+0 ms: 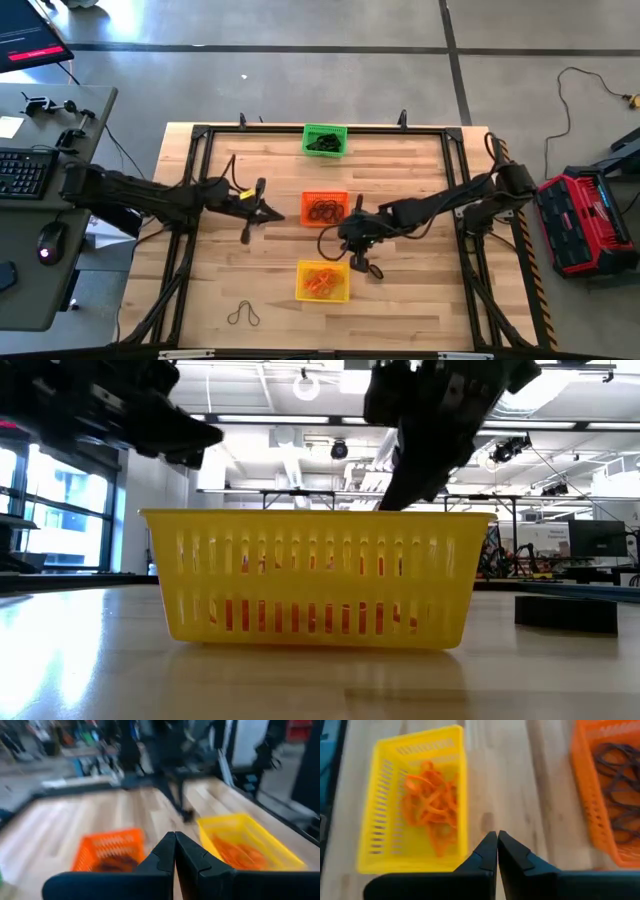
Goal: Sort rubber bands into baskets
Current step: Put the purple rubber band into the orange bin
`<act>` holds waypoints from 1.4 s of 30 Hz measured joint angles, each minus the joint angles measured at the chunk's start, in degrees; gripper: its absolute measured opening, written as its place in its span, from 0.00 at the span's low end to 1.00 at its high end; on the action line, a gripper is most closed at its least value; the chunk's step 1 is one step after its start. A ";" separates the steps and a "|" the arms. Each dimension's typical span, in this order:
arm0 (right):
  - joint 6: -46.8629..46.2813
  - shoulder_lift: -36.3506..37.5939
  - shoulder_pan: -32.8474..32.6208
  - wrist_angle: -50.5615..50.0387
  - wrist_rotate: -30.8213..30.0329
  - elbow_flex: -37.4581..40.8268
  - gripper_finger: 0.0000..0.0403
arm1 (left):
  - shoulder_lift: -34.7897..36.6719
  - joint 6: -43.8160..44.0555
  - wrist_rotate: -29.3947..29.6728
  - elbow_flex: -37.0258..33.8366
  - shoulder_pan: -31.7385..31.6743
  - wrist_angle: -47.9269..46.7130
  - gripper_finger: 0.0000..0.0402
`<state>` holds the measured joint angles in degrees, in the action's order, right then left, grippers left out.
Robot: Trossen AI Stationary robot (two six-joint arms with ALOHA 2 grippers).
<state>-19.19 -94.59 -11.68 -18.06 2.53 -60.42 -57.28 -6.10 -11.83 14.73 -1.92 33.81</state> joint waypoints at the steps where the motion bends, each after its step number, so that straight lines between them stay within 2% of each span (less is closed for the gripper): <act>1: 0.01 0.44 0.36 1.33 -0.01 1.23 0.01 | 1.72 -0.05 0.00 1.01 0.84 -4.78 0.00; 5: 0.38 3.37 0.89 3.91 -1.34 4.84 0.00 | 5.67 -0.06 0.41 7.41 5.09 -25.18 0.00; 7: 1.34 5.53 0.65 4.19 -2.98 6.21 0.00 | 5.73 1.23 0.80 10.90 7.31 -32.39 0.00; 13: 2.77 12.50 -0.21 6.81 -8.16 11.50 0.00 | 4.80 7.48 1.89 18.96 13.81 -46.25 0.00; 18: 2.76 16.57 -1.16 9.02 -11.82 15.97 0.00 | 3.85 16.68 1.96 23.43 20.15 -55.60 0.00; 24: 3.53 18.67 -1.25 11.91 -13.62 20.24 0.00 | 1.97 30.32 7.06 24.19 30.15 -58.61 0.00; 31: 4.92 18.57 -1.29 12.74 -14.29 21.22 0.00 | -3.95 44.33 8.42 24.16 40.99 -59.51 0.00; 36: 7.57 18.57 -1.99 12.84 -14.28 21.22 0.00 | -9.39 53.10 7.66 24.14 45.28 -59.59 0.00; 42: 7.64 18.55 -2.93 12.97 -14.28 21.22 0.00 | -14.99 59.61 9.45 24.14 47.04 -58.96 0.04</act>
<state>-11.55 -76.05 -14.61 -5.08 -11.75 -39.20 -72.27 53.52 -2.37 38.87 45.12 -25.15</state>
